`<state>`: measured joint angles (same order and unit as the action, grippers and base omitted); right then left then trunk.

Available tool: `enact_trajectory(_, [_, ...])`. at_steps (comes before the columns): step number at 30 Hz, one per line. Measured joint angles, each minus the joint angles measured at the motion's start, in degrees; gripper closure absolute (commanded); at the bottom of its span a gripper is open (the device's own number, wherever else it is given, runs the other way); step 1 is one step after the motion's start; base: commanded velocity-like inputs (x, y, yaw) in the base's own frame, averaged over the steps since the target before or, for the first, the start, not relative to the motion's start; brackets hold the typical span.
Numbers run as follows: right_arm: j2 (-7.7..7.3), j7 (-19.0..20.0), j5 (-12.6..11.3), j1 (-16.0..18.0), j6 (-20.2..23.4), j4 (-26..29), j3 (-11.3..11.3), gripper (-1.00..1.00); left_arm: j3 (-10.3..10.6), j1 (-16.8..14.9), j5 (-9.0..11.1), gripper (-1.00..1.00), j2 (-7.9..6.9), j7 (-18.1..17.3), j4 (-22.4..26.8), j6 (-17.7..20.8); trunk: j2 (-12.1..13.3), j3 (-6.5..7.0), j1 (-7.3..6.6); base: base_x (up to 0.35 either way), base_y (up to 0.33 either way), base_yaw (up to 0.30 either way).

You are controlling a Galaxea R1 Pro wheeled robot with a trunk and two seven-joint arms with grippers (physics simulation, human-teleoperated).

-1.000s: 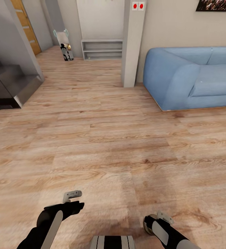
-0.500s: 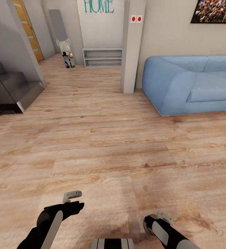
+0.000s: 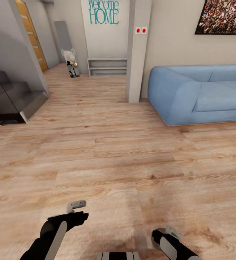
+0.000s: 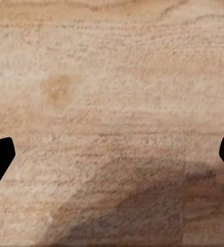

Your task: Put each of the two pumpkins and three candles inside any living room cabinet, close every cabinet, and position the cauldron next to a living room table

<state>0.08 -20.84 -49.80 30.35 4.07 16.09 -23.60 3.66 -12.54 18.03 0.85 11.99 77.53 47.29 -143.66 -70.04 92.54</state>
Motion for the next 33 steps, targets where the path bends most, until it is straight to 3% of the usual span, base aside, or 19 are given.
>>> enact_trajectory(7, [0.57,-0.02,1.02,-1.64,-1.3,-0.5,-0.72,1.0,-0.31,0.0,-0.17,-1.0,0.03,0.03,-2.24,0.92,0.09,1.55,-0.19,0.0,0.0,0.0])
enact_trajectory(18, [0.58,-0.07,0.57,-1.71,-1.5,-0.12,-0.34,1.0,-0.54,0.0,-0.27,-1.0,-0.05,0.03,-5.79,0.9,0.24,3.99,-0.47,0.0,0.0,0.0])
enact_trajectory(33, [0.7,-0.07,0.89,-1.71,-2.53,-0.19,-0.5,1.0,-0.55,0.0,-0.2,-1.0,0.01,0.04,-6.1,0.87,0.48,7.31,-0.88,0.0,0.0,0.023])
